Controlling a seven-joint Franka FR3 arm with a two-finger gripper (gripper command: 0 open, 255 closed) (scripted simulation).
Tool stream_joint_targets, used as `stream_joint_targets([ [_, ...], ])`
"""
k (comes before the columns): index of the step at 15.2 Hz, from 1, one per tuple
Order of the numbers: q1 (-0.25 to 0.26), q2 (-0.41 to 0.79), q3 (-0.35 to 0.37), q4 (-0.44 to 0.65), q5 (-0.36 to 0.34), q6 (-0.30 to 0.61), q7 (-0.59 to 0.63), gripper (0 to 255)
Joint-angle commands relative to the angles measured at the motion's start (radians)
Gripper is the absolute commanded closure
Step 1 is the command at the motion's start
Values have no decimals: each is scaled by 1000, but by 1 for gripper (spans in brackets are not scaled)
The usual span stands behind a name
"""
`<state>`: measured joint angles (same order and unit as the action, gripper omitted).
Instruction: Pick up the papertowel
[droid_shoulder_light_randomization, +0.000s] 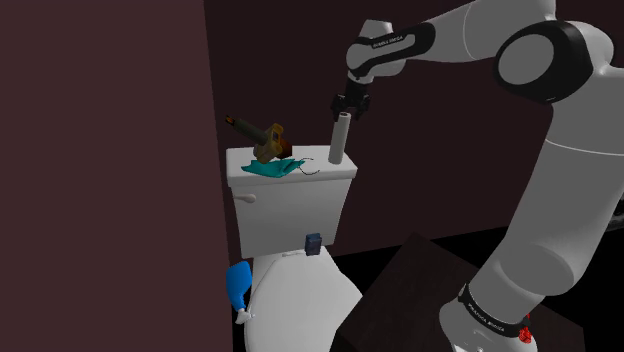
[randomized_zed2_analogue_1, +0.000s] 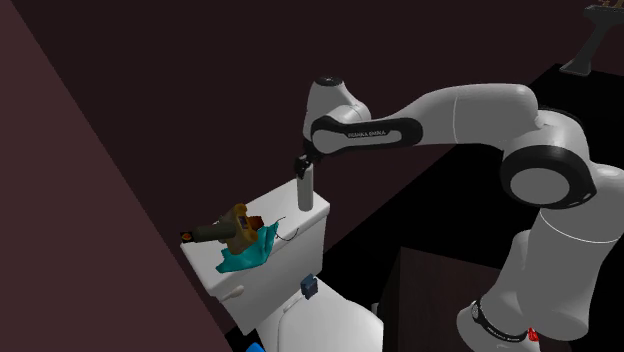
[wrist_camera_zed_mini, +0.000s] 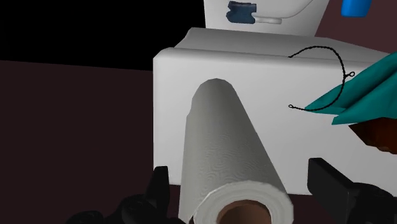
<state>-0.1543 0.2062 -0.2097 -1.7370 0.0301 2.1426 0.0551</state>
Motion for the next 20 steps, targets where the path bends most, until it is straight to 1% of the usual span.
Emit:
stream_joint_targets([
  [1, 1, -2, 0, -9, 0, 7, 1, 255],
  [10, 0, 0, 0, -4, 0, 5, 1, 255],
  [20, 0, -17, -2, 109, -5, -124, 3, 255],
])
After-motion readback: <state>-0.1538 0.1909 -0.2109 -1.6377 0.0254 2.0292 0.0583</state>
